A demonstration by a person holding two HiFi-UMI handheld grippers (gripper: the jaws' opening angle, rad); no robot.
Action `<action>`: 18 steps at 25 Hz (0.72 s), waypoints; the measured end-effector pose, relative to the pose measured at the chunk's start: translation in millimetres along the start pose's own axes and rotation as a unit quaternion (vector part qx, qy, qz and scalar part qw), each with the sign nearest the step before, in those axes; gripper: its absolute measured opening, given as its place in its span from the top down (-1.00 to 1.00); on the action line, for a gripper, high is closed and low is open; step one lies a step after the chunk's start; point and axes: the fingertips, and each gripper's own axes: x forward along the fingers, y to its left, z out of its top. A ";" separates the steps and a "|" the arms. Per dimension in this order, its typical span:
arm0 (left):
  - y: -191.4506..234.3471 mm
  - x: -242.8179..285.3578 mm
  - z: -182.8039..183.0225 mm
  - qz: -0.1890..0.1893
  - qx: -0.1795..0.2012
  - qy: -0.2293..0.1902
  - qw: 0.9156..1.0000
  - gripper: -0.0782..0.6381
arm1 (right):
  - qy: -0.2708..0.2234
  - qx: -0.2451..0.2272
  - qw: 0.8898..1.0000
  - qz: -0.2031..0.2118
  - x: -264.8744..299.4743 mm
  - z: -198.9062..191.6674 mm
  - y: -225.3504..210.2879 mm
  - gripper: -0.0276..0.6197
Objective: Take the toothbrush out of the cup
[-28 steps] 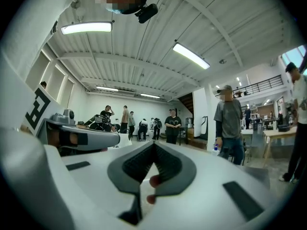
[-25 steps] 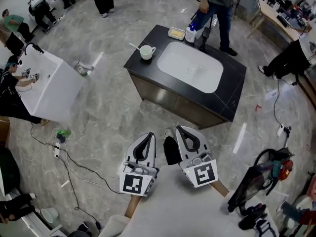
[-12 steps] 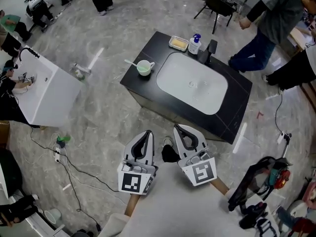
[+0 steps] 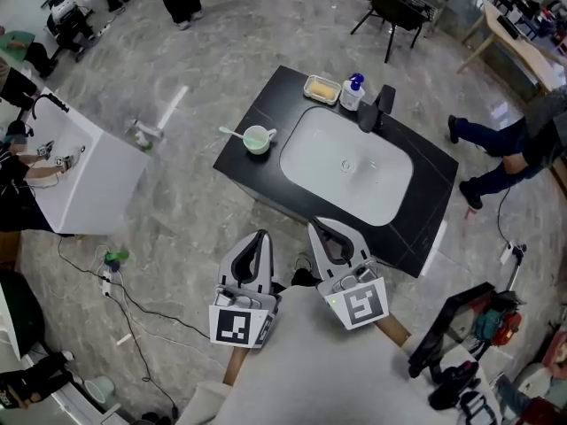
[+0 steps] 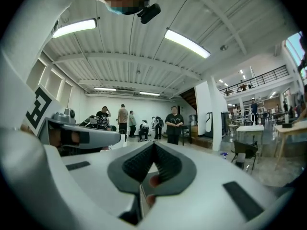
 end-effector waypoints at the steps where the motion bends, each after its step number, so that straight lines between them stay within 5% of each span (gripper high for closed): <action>1: 2.2 0.2 -0.1 0.001 -0.001 0.001 1.000 0.77 | 0.000 0.001 1.000 0.000 2.2 0.0 0.1 0.90; 18: 75.6 -28.0 -30.6 0.062 -0.048 0.037 0.996 0.77 | 0.072 0.014 0.997 0.011 38.3 -39.8 41.8 0.90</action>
